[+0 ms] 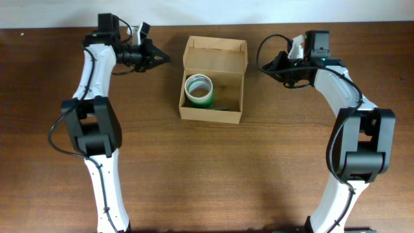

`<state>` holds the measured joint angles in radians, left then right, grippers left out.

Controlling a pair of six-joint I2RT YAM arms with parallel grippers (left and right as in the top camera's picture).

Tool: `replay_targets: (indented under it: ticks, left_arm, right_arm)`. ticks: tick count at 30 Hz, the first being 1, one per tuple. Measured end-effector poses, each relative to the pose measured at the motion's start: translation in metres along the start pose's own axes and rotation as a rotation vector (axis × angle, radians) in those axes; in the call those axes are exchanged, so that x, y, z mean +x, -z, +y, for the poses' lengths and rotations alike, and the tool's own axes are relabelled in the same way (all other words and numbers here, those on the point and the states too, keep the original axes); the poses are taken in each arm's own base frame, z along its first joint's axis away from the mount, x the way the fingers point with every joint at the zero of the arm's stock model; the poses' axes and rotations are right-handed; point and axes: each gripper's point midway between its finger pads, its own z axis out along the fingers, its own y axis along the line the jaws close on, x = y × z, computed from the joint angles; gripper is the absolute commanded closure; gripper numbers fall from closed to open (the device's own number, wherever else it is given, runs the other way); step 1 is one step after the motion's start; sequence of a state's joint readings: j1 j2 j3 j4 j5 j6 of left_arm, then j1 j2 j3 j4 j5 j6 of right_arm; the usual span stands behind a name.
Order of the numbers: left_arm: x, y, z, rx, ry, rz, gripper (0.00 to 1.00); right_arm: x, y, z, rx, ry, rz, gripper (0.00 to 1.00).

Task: Pack container
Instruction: 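Move both grippers to the box lid flaps at the back, then push the lid flaps forward with both grippers to start closing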

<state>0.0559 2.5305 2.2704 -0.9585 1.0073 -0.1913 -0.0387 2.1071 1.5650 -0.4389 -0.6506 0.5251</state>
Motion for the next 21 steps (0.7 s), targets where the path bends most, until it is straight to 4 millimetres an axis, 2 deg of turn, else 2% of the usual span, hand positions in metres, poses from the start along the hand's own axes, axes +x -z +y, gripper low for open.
replay_targets:
  ticks: [5, 9, 12, 14, 18, 21]
  left_arm:
    - [0.001, -0.026, 0.016, 0.056, 0.073, 0.022, 0.98]
    - [-0.004, -0.039, 0.021, 0.085, 0.087, 0.015, 0.98]
    - [-0.014, -0.045, 0.017, 0.117, 0.066, -0.01, 0.98]
    - [-0.027, -0.045, 0.006, 0.158, 0.036, -0.044, 0.99]
    - [-0.04, -0.044, -0.005, 0.193, 0.038, -0.079, 0.99]
    - [-0.043, -0.043, -0.007, 0.204, 0.077, -0.082, 0.98]
  right_arm:
    - [0.008, -0.01, 0.013, -0.019, 0.021, 0.017, 0.96]
    - [0.015, -0.022, 0.01, -0.017, 0.009, 0.04, 0.96]
    - [0.018, -0.036, -0.001, -0.016, -0.006, 0.056, 0.96]
    - [0.018, -0.047, -0.008, -0.026, -0.021, 0.06, 0.96]
    - [0.007, -0.054, -0.002, -0.078, -0.021, 0.024, 0.96]
    - [0.001, -0.054, 0.005, -0.111, -0.033, 0.005, 0.96]
